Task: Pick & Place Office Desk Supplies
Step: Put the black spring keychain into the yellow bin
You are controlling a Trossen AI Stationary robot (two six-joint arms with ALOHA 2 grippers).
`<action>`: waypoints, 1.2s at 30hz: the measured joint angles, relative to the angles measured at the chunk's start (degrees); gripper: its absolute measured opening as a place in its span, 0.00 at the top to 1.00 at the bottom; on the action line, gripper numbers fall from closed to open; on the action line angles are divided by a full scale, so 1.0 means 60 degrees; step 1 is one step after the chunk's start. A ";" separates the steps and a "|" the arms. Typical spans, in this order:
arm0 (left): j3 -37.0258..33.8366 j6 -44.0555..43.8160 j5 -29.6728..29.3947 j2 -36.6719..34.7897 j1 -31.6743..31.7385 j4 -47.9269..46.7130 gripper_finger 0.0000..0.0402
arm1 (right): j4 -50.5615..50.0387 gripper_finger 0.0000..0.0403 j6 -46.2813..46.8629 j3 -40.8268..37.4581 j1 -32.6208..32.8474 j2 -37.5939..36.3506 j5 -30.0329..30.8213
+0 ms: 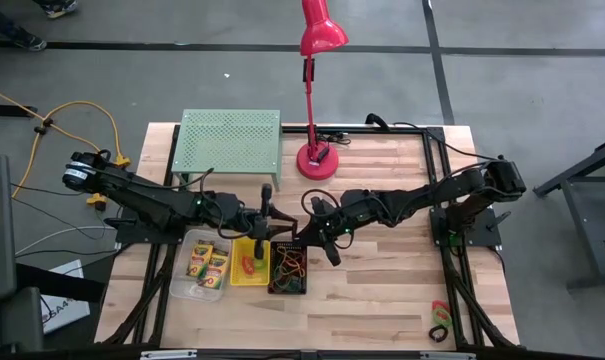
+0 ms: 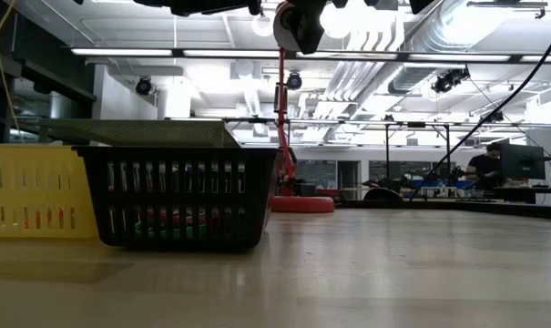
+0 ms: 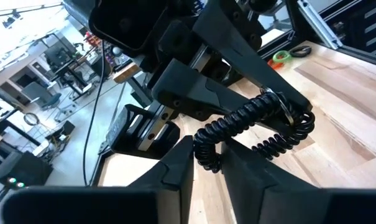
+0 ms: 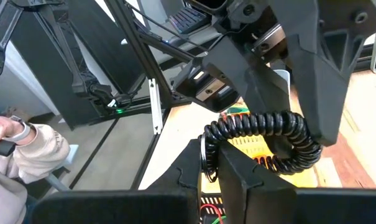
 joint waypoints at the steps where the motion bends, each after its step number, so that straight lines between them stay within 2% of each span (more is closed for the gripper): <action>1: 0.0000 0.0000 0.0071 0.0000 0.0000 0.0003 0.83 | 0.0000 0.94 0.0000 0.0000 0.0000 0.0000 0.0016; 8: 0.0000 0.0004 0.0184 0.0000 0.0000 0.0000 0.90 | 0.0000 0.94 0.0000 0.0000 0.0000 0.0000 0.0040; 18: 0.0000 0.0007 0.0183 0.0000 0.0000 0.0004 0.91 | 0.0000 0.94 0.0001 0.0000 0.0000 0.0000 0.0070; 26: 0.0000 -0.0026 0.0158 0.0000 0.0000 0.0004 0.91 | -0.0004 0.82 0.0306 0.0000 0.0011 0.0000 0.0541; 36: 0.0001 -0.0036 0.0196 0.0000 -0.0015 -0.0111 0.91 | -0.0197 0.73 0.0324 0.0000 0.0007 0.0000 0.0237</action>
